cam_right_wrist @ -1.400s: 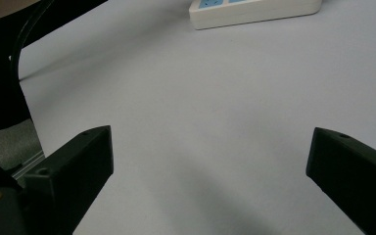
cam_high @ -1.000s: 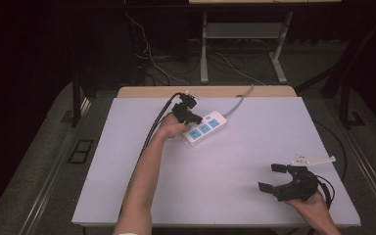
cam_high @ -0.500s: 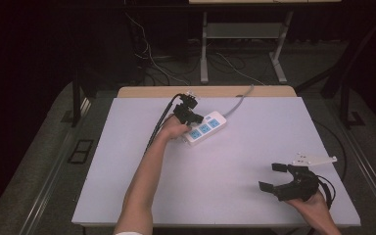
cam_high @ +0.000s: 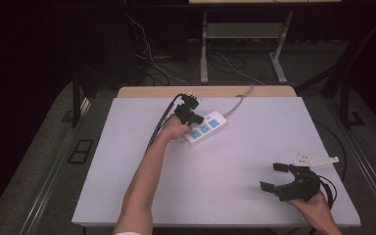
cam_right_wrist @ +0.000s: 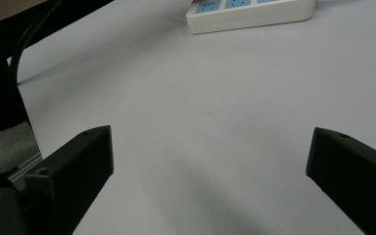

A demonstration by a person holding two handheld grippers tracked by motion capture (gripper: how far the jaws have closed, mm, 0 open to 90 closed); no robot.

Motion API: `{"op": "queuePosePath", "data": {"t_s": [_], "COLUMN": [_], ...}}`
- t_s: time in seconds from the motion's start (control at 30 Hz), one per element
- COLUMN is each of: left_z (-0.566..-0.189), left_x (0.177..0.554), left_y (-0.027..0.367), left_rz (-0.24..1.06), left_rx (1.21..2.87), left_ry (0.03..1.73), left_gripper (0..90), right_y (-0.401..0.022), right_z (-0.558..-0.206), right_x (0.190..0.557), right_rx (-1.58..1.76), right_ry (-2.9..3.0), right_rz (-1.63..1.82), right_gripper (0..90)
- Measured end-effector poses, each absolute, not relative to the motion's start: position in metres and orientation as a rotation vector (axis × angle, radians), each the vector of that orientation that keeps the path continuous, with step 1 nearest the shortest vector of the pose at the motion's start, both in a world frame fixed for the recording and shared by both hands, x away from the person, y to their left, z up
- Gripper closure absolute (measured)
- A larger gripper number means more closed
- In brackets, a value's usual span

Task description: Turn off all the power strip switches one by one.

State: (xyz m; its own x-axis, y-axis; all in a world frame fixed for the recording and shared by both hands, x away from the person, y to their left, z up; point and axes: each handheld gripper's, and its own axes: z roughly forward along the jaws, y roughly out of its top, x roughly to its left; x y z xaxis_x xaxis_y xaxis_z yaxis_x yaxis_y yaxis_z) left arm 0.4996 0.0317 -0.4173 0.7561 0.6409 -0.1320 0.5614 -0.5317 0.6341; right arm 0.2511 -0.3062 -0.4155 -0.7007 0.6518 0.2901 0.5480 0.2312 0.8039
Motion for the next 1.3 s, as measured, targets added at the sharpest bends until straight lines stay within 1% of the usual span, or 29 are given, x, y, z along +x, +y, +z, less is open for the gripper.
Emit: {"op": "queuePosePath", "data": {"t_s": [0.13,0.27,0.33,0.4,0.57,1.0,1.3], "left_z": [-0.418,-0.416,-0.413,-0.412,-0.405,-0.381,-0.378], "left_x": [0.498,0.497,0.497,0.497,0.498,0.506,0.513], "left_y": [0.035,0.036,0.038,0.037,0.039,0.029,0.022], "left_rz": [0.130,0.129,0.103,0.114,0.141,0.179,0.180], "left_rx": [2.239,2.268,2.257,2.279,2.252,2.276,2.274], "left_ry": [0.914,0.899,0.895,0.884,0.875,0.834,0.825], "left_gripper": [89.8,89.7,89.7,89.6,89.6,89.5,89.5], "right_y": [-0.307,-0.307,-0.307,-0.307,-0.308,-0.308,-0.309], "right_z": [-0.415,-0.415,-0.415,-0.415,-0.414,-0.414,-0.415], "right_x": [0.251,0.251,0.251,0.251,0.251,0.252,0.252], "right_rx": [1.170,1.169,1.170,1.169,1.171,1.172,1.172], "right_ry": [2.373,2.371,2.370,2.369,2.366,2.363,2.365], "right_rz": [1.486,1.488,1.490,1.491,1.495,1.497,1.496], "right_gripper": [3.4,3.4,3.4,3.4,3.4,3.4,3.4]}}
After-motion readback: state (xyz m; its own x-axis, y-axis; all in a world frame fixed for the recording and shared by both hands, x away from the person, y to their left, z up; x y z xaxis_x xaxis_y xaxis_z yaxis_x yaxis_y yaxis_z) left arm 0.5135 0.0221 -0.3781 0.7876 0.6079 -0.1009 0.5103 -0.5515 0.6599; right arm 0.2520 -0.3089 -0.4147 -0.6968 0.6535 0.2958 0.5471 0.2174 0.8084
